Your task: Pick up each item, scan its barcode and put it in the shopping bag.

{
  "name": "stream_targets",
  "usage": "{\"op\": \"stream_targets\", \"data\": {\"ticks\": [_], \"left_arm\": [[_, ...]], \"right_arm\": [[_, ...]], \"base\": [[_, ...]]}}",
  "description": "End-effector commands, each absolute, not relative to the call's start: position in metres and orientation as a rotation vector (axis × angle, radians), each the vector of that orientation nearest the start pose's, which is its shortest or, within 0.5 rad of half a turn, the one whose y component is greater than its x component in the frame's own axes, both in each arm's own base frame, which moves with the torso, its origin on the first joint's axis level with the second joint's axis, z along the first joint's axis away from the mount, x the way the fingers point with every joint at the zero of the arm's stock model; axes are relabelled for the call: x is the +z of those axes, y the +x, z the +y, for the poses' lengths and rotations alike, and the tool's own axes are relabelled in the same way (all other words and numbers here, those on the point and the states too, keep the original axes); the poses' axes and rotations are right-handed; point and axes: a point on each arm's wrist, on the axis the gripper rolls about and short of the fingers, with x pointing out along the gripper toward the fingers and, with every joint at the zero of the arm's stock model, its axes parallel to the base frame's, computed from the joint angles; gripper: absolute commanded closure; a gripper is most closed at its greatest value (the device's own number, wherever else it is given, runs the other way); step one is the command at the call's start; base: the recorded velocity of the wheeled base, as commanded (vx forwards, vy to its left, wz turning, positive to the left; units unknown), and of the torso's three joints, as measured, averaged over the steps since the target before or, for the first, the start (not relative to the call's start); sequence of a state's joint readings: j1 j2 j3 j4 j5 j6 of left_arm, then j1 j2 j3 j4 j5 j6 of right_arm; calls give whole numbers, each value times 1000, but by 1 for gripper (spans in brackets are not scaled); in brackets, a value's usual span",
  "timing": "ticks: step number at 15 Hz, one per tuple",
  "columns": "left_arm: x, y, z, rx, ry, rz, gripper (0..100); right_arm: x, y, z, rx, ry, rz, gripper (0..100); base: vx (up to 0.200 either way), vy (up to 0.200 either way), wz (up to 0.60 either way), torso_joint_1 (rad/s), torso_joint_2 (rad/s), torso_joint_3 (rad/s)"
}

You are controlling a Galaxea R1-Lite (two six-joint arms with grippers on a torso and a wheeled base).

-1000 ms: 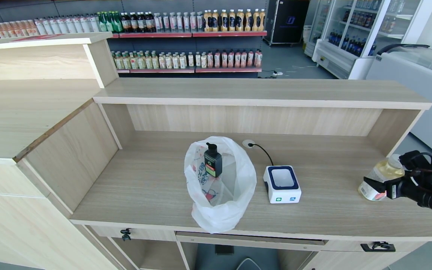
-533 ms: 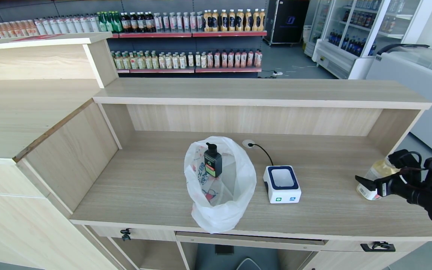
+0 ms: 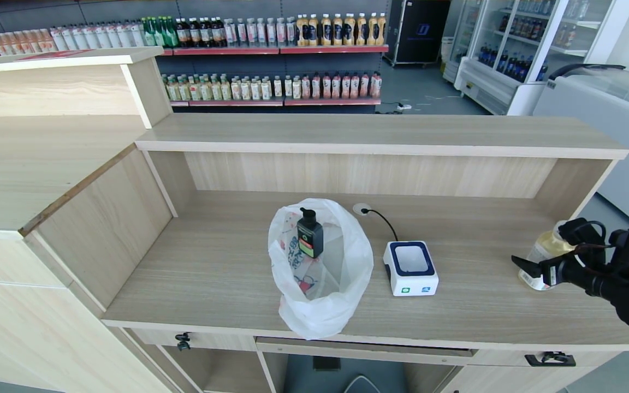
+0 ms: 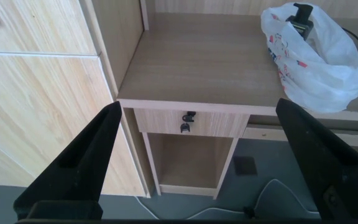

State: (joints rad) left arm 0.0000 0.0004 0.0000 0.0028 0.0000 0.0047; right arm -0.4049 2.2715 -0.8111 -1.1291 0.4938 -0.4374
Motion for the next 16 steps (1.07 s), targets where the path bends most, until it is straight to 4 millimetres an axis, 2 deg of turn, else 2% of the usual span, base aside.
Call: {"op": "stream_targets", "data": {"ticks": [1, 2, 12, 13, 14, 16], "left_arm": [[75, -23, 0, 0, 5, 3, 0], [75, -23, 0, 0, 5, 3, 0], [75, -23, 0, 0, 5, 3, 0], [75, -23, 0, 0, 5, 3, 0], [75, -23, 0, 0, 5, 3, 0], [75, -23, 0, 0, 5, 3, 0]], "right_arm": [[26, 356, -141, 154, -283, 285, 0], [26, 356, -142, 152, -282, 285, 100], [24, 362, -142, 156, -285, 277, 100], [31, 363, -141, 151, -276, 260, 100], [50, 363, -137, 149, -234, 227, 100], [106, 351, -116, 164, -46, 233, 100]], "base": [[0, 0, 0, 0, 0, 0], [0, 0, 0, 0, 0, 0], [0, 0, 0, 0, 0, 0], [0, 0, 0, 0, 0, 0], [0, 0, 0, 0, 0, 0], [0, 0, 0, 0, 0, 0]]}}
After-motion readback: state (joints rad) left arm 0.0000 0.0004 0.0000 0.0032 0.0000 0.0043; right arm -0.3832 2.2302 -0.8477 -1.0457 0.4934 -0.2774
